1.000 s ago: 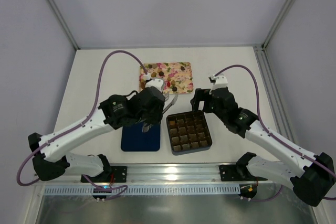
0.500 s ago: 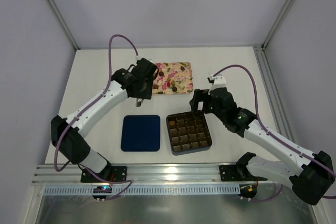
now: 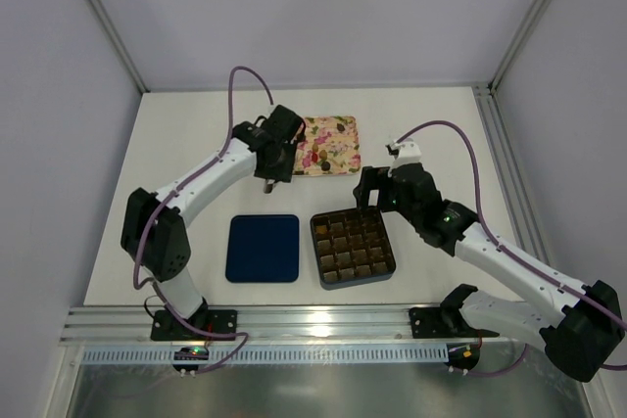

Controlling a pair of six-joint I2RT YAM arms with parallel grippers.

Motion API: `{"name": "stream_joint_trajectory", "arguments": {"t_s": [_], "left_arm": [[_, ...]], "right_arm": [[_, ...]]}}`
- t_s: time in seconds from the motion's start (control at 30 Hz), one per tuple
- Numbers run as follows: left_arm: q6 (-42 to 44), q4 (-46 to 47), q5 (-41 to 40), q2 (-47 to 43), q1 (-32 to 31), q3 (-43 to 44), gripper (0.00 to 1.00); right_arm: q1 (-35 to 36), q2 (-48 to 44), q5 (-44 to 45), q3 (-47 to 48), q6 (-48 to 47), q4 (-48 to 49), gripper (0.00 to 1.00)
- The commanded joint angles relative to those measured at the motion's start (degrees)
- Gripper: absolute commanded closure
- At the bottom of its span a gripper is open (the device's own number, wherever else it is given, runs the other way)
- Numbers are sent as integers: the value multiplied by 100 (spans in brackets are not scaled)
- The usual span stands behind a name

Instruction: Pack the chocolate

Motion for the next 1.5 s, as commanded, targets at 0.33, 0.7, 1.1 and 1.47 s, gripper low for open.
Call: {"name": "stream_joint_trajectory", "arguments": {"t_s": [0.33, 0.7, 1.1, 1.47], "left_arm": [[147, 406, 283, 316, 160, 306, 57], [164, 257, 240, 387, 160, 367, 62], [296, 81, -50, 483, 204, 1043, 66], [165, -147, 433, 150, 169, 965, 68]], "right_arm": [[-5, 45, 92, 164, -103, 90, 0], [-14, 150, 92, 191, -112, 117, 0], [-14, 142, 119, 208, -103, 81, 0], [-31, 80, 241, 199, -147, 37, 0]]}}
